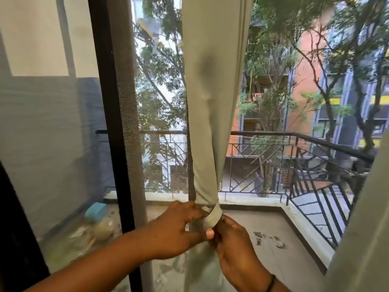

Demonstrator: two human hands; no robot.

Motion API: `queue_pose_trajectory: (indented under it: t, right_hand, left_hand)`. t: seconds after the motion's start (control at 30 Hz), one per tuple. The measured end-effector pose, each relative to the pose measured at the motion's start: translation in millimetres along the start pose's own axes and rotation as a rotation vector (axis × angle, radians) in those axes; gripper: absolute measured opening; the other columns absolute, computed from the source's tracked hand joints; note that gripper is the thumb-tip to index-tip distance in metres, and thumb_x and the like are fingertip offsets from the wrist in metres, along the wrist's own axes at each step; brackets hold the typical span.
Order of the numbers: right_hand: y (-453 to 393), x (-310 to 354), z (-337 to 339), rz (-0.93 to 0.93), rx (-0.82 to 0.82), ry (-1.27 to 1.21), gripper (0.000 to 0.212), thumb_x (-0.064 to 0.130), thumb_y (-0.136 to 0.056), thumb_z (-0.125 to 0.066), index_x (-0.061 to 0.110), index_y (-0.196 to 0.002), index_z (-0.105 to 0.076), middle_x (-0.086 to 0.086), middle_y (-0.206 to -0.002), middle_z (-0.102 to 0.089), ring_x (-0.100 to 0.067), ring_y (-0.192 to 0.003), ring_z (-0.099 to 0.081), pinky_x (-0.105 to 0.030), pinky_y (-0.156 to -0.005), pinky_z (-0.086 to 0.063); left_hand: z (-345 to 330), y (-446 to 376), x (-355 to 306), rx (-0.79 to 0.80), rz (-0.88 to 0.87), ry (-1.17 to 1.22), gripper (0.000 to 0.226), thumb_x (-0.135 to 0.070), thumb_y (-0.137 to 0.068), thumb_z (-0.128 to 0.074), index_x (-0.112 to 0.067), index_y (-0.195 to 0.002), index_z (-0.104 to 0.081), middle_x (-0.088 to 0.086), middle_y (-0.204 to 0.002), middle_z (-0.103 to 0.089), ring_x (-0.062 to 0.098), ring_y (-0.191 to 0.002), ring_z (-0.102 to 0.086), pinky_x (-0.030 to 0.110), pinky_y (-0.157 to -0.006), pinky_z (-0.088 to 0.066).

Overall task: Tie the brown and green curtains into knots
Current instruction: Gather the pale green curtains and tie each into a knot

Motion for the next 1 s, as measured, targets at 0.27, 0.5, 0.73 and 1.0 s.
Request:
queue_pose_trajectory:
  t: [0.27,0.5,0.73,1.0]
  right_hand:
    - [-4.5,-24.4,-27.5,-0.242,0.395,-0.37,0.065,0.003,-0.044,-0.089,0.001,-0.106,-0.07,-0.023,-0.111,-0.067,-0.03,-0.084,-0.067,-0.031,-0.056,-0.054]
    - [-10.1,-16.8,-39.1,-0.152,0.356,-0.135,0.035,-0.016,-0.081,-0.048,0.003,-0.097,-0.073,-0.019,-0.101,-0.071,-0.025,-0.084,-0.07,-0.03,-0.073,-0.058]
    - [-3.4,-7.2,-30.0,0.389,-0.1,0.552,0.063,0.023,-0.065,-0.084,0.027,-0.114,-0.045,0.015,-0.112,-0.051,-0.006,-0.077,-0.063,-0.016,-0.062,-0.052]
    - [-46.8,-72.7,-37.5,0.092,0.335,0.716,0.072,0.052,-0.055,-0.084,0.04,-0.116,-0.048,0.018,-0.114,-0.063,-0.004,-0.109,-0.059,-0.029,-0.096,-0.048]
  left_hand:
    - [-2.0,46.4,18.4,-0.177,0.075,-0.075,0.045,-0.081,-0.073,-0.043,-0.061,-0.113,-0.052,-0.023,-0.127,-0.028,0.007,-0.12,-0.032,0.028,-0.1,-0.036]
    - [16.0,47.5,24.0,-0.423,0.018,-0.161,0.042,-0.062,-0.089,-0.037,-0.039,-0.104,-0.069,-0.019,-0.111,-0.057,0.009,-0.105,-0.046,0.03,-0.086,-0.04]
    - [27.9,57.8,41.0,-0.95,0.268,0.667,0.025,-0.01,-0.087,-0.065,-0.033,-0.085,-0.072,-0.004,-0.109,-0.063,-0.008,-0.095,-0.06,0.004,-0.074,-0.044]
    - [29.7,53.7,34.5,-1.023,0.294,1.013,0.028,0.007,-0.081,-0.063,-0.017,-0.09,-0.05,-0.013,-0.061,-0.064,-0.001,-0.058,-0.061,0.013,-0.056,-0.051]
Point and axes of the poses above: each hand's wrist, its own y-axis away from the middle knuckle, its own z-axis out of the back of the hand, x = y × z, the point moved 7 cm from there along -y, towards the middle knuckle
